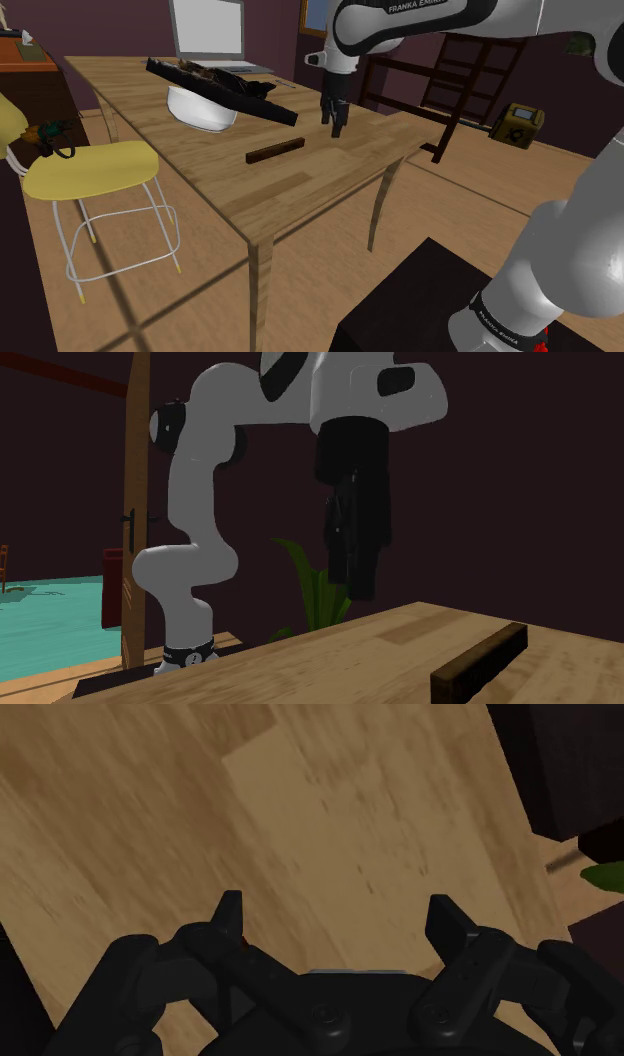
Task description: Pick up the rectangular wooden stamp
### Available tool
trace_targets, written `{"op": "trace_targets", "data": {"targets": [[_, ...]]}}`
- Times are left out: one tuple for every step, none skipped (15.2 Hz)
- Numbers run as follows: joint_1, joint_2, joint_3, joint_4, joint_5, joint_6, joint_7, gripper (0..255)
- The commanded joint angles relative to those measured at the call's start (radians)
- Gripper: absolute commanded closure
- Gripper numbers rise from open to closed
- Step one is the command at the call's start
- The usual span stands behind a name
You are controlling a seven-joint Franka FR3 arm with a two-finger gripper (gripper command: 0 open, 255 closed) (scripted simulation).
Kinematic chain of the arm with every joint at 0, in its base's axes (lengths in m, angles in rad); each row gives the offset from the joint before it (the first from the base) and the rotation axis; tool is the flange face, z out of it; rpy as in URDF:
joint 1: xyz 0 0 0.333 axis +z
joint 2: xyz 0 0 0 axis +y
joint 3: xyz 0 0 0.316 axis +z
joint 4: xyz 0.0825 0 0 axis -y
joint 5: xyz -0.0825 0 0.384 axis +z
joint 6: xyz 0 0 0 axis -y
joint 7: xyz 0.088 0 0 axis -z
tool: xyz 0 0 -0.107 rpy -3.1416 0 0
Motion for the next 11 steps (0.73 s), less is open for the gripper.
{"op": "trace_targets", "data": {"targets": [[0.014, 0.064, 0.013, 0.057, 0.006, 0.009, -0.075, 0], [0.020, 0.095, 0.020, 0.089, 0.007, 0.008, -0.110, 0], [0.026, 0.126, 0.028, 0.120, 0.009, 0.007, -0.144, 0], [0.032, 0.155, 0.037, 0.152, 0.009, 0.006, -0.178, 0], [0.038, 0.184, 0.046, 0.184, 0.010, 0.004, -0.211, 0], [0.044, 0.213, 0.056, 0.215, 0.009, 0.001, -0.243, 0], [0.050, 0.240, 0.066, 0.246, 0.008, -0.002, -0.275, 0], [0.057, 0.267, 0.076, 0.276, 0.006, -0.005, -0.306, 0], [0.064, 0.293, 0.086, 0.306, 0.004, -0.008, -0.336, 0], [0.071, 0.318, 0.097, 0.335, 0.001, -0.012, -0.367, 0], [0.073, 0.328, 0.101, 0.345, 0.000, -0.013, -0.377, 0]]}}
